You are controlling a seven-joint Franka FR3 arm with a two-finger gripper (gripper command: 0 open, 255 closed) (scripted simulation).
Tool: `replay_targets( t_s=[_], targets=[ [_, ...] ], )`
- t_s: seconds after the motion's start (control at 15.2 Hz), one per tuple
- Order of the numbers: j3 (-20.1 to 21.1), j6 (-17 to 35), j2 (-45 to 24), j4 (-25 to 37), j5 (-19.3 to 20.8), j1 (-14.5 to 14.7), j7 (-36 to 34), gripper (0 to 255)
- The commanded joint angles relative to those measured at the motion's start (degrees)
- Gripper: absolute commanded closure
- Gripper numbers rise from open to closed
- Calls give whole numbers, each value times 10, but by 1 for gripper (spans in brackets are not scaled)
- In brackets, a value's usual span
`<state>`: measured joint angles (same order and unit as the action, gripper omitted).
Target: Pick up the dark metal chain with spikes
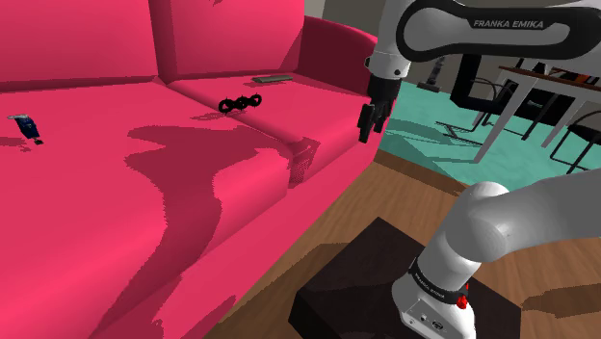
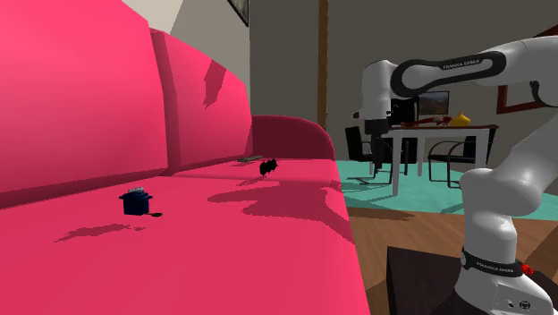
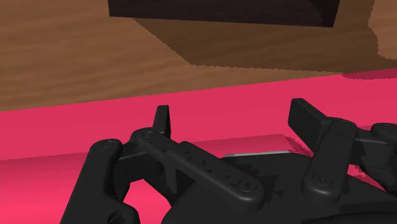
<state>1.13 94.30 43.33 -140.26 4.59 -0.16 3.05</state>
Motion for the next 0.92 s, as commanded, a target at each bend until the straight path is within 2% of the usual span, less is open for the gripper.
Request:
replay_targets(
  t_s=[0.0, 0.46, 0.86],
  targets=[
    [0, 0, 0, 0, 0, 0, 0, 0],
    [75, 24, -113, 91, -57, 0, -152, 0],
    [127, 36, -226, 200, -75, -8, -279, 0]
  ],
)
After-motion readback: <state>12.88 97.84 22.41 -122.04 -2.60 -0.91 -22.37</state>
